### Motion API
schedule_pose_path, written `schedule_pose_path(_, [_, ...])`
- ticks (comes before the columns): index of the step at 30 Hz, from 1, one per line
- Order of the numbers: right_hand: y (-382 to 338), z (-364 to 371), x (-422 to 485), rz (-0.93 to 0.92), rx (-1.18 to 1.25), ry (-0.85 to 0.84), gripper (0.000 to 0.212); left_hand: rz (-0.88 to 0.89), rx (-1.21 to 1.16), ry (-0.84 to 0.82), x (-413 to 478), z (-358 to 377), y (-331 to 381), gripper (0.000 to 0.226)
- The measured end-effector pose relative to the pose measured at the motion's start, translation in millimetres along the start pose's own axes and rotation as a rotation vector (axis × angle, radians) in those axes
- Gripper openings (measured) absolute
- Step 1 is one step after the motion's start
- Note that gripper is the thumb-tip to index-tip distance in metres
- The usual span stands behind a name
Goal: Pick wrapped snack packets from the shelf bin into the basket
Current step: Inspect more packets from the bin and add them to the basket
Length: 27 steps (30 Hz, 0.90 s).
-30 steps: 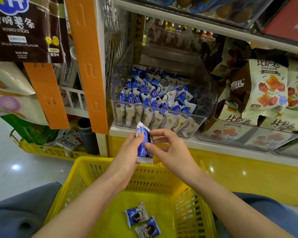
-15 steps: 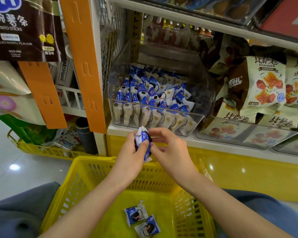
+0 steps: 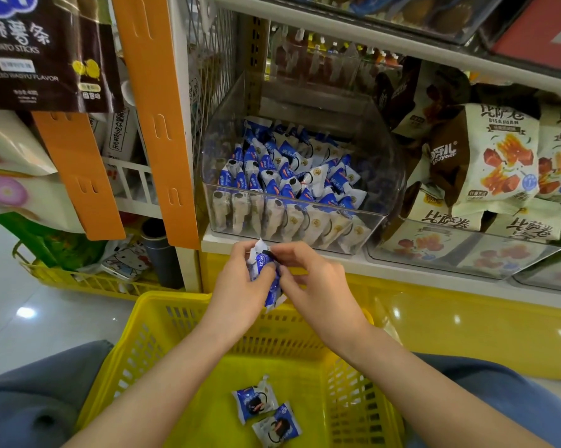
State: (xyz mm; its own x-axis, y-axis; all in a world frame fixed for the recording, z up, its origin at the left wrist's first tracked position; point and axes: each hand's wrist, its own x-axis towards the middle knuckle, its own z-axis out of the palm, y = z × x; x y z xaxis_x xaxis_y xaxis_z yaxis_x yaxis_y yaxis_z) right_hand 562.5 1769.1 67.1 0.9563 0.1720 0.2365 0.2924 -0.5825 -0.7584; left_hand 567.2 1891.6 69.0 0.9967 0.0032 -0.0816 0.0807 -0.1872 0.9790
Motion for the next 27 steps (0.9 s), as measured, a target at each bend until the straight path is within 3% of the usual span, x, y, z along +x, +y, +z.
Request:
schedule_pose_path(4, [0.0, 0.0, 2.3, 0.014, -0.016, 0.014, 0.030, -0.028, 0.010, 0.005, 1.0, 1.7, -1.0, 0.029])
schedule_pose_path(10, [0.7, 2.0, 5.2, 0.052, -0.003, -0.022, 0.028, -0.147, -0.186, 0.084, 4.3, -1.0, -1.0, 0.028])
schedule_pose_path(13, [3.2, 6.2, 3.9, 0.152, 0.032, -0.104, 0.032, -0.214, -0.301, 0.080, 5.9, -5.4, -1.2, 0.037])
schedule_pose_path(17, [3.8, 3.1, 5.6, 0.193, 0.088, -0.074, 0.024, -0.221, -0.333, 0.029, 6.0, -7.0, -1.1, 0.045])
schedule_pose_path(21, [3.8, -5.0, 6.8, 0.190, 0.080, -0.042, 0.014, -0.114, -0.149, 0.032, 6.1, -9.6, -0.8, 0.058])
schedule_pose_path(24, [2.3, -10.2, 9.1, 0.196, 0.076, -0.045, 0.011, 0.100, 0.146, 0.045, 4.6, -13.4, -1.0, 0.064])
schedule_pose_path(27, [0.3, -16.5, 11.3, 0.238, 0.087, -0.071, 0.017, 0.201, 0.255, -0.066, 3.7, -16.1, 0.4, 0.045])
